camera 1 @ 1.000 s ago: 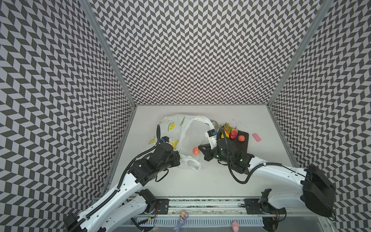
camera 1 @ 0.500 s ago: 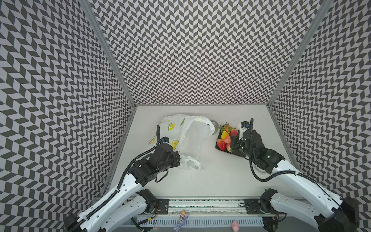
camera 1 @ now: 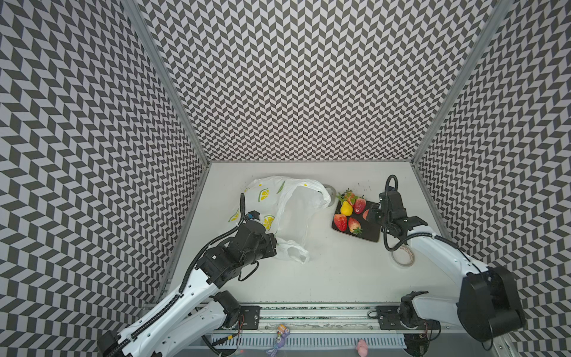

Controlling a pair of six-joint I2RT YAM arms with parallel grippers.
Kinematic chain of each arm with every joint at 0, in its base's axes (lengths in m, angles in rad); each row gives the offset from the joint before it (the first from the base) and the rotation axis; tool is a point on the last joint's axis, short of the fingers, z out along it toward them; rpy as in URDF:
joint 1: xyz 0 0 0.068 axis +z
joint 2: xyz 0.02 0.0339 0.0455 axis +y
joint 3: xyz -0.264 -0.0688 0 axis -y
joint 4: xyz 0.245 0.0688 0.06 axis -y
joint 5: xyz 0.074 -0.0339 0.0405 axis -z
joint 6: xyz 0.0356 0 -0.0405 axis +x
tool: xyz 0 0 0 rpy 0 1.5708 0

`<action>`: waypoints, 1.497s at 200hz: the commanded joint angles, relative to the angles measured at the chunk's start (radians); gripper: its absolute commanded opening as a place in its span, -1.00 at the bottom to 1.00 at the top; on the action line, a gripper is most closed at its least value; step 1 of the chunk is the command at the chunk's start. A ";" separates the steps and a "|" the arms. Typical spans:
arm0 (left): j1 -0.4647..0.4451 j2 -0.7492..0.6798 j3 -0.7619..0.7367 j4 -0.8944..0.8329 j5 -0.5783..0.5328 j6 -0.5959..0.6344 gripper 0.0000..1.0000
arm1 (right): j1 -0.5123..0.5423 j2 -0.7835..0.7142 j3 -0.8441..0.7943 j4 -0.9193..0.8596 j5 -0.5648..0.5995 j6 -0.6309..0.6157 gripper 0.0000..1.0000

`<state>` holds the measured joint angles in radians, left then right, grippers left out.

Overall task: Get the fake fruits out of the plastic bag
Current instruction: 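Lower the small apple onto the black pad and open the right gripper, then move the open right gripper back into the bag toward the green pear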

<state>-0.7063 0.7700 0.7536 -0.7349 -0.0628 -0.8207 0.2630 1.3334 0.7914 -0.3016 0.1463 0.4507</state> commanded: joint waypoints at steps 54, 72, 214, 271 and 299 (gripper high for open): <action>0.005 0.001 0.006 -0.015 -0.004 0.032 -1.00 | -0.010 0.135 0.022 0.135 -0.013 -0.074 -1.00; 0.004 0.005 0.007 -0.017 -0.002 0.035 -1.00 | -0.016 0.158 0.033 0.144 -0.009 -0.081 -0.93; 0.010 0.010 0.014 -0.032 -0.014 0.051 -1.00 | -0.003 -0.113 0.113 0.039 -0.059 -0.090 -0.19; 0.015 0.004 0.007 -0.027 -0.017 0.045 -1.00 | 0.326 -0.258 0.045 0.135 -0.191 -0.212 -0.39; 0.016 0.000 0.010 -0.032 -0.017 0.041 -1.00 | 0.538 -0.198 0.025 0.251 -0.190 -0.294 -0.46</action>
<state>-0.6975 0.7849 0.7536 -0.7559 -0.0597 -0.7788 0.6842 1.0939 0.8410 -0.1799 -0.0055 0.2523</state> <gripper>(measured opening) 0.047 0.279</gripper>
